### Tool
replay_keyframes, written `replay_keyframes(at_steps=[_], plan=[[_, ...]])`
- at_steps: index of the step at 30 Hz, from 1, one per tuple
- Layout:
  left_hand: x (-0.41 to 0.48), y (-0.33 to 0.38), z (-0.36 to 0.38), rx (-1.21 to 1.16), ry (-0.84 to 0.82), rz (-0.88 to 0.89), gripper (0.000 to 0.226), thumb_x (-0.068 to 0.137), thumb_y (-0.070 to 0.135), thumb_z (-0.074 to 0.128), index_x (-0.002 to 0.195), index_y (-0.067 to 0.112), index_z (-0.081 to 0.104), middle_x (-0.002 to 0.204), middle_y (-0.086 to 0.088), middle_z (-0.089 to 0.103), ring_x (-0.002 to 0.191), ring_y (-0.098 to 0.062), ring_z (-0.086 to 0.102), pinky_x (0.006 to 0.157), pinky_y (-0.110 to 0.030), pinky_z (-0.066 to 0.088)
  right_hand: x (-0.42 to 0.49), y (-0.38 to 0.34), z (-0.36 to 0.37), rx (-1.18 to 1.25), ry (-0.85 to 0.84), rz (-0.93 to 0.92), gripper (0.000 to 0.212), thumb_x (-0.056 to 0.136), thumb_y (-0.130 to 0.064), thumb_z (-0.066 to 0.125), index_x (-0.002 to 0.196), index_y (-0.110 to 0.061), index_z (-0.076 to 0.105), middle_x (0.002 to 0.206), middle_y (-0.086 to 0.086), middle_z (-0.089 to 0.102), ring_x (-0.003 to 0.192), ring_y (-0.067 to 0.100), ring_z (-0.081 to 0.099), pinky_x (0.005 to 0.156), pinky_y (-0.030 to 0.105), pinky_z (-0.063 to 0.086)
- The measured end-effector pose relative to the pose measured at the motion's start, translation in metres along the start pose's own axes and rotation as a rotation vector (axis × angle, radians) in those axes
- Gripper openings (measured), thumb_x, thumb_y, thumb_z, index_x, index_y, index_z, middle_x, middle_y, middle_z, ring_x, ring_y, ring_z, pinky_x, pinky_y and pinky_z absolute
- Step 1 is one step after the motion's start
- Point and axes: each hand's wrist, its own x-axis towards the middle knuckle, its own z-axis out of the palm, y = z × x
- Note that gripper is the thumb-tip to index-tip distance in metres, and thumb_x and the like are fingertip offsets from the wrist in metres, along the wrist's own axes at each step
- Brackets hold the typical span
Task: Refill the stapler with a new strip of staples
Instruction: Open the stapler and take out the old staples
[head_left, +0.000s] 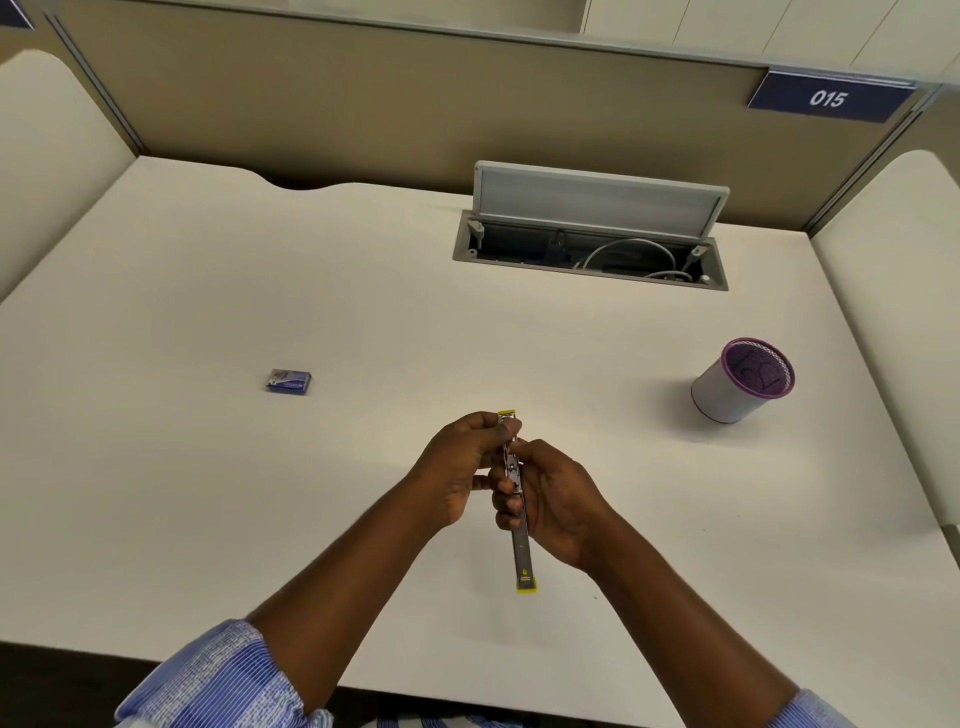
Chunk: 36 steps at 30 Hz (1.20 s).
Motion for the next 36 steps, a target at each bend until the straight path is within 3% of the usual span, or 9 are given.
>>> replay_keyframes(at_steps=[5, 8, 15, 19, 25, 29, 36], plan=[[-0.003, -0.008, 0.003, -0.056, -0.001, 0.026, 0.03, 0.092, 0.029, 0.071, 0.116, 0.011, 0.072, 0.074, 0.002, 0.064, 0.048, -0.014, 0.051, 0.058, -0.027, 0.05, 0.001, 0.001, 0.0, -0.013, 0.02, 0.0, 0.033, 0.102, -0.03, 0.038, 0.083, -0.009, 0.055, 0.066, 0.005, 0.042, 0.054, 0.017, 0.036, 0.053, 0.031, 0.029], [-0.007, -0.012, 0.006, -0.111, -0.008, 0.038, 0.019, 0.097, 0.024, 0.063, 0.112, 0.018, 0.074, 0.074, 0.001, 0.062, 0.046, -0.013, 0.048, 0.048, -0.024, 0.047, 0.002, 0.002, 0.001, -0.019, 0.029, -0.005, 0.036, 0.103, -0.03, 0.037, 0.079, -0.01, 0.055, 0.066, 0.004, 0.042, 0.054, 0.017, 0.036, 0.054, 0.032, 0.029], [-0.015, -0.017, 0.017, -0.209, 0.028, -0.023, 0.029, 0.097, 0.014, 0.052, 0.117, 0.021, 0.071, 0.063, -0.003, 0.046, 0.041, -0.012, 0.036, 0.04, -0.021, 0.034, 0.003, 0.009, 0.001, -0.02, 0.03, -0.009, 0.038, 0.098, -0.031, 0.037, 0.073, -0.013, 0.058, 0.065, 0.004, 0.043, 0.054, 0.018, 0.038, 0.054, 0.032, 0.032], [-0.018, -0.019, 0.021, -0.196, 0.054, -0.049, 0.034, 0.096, 0.013, 0.05, 0.114, 0.029, 0.074, 0.059, 0.001, 0.041, 0.042, -0.011, 0.033, 0.042, -0.02, 0.029, 0.002, 0.009, 0.0, -0.015, 0.025, -0.004, 0.031, 0.095, -0.035, 0.038, 0.081, -0.013, 0.054, 0.065, 0.003, 0.042, 0.054, 0.017, 0.038, 0.054, 0.032, 0.032], [-0.024, -0.02, 0.025, -0.159, 0.071, -0.041, 0.039, 0.097, 0.015, 0.045, 0.114, 0.037, 0.073, 0.051, 0.008, 0.036, 0.043, -0.01, 0.031, 0.042, -0.021, 0.027, 0.005, 0.01, 0.002, -0.1, 0.143, 0.044, 0.04, 0.097, -0.056, 0.045, 0.092, -0.017, 0.052, 0.062, 0.0, 0.036, 0.051, 0.015, 0.034, 0.052, 0.03, 0.03], [-0.028, -0.021, 0.028, -0.143, 0.074, -0.029, 0.036, 0.1, 0.021, 0.046, 0.116, 0.04, 0.072, 0.056, 0.007, 0.035, 0.048, -0.011, 0.03, 0.042, -0.022, 0.029, 0.006, 0.012, 0.003, -0.131, 0.201, 0.042, 0.039, 0.098, -0.047, 0.048, 0.071, -0.019, 0.048, 0.058, -0.001, 0.036, 0.048, 0.015, 0.034, 0.049, 0.028, 0.032], [-0.03, -0.021, 0.028, -0.084, 0.038, -0.018, 0.04, 0.099, 0.018, 0.045, 0.12, 0.043, 0.068, 0.054, 0.008, 0.033, 0.05, -0.012, 0.03, 0.044, -0.022, 0.028, 0.003, 0.012, 0.002, -0.119, 0.194, 0.026, 0.034, 0.096, -0.035, 0.045, 0.067, -0.016, 0.047, 0.057, 0.002, 0.036, 0.048, 0.017, 0.033, 0.051, 0.03, 0.033]])
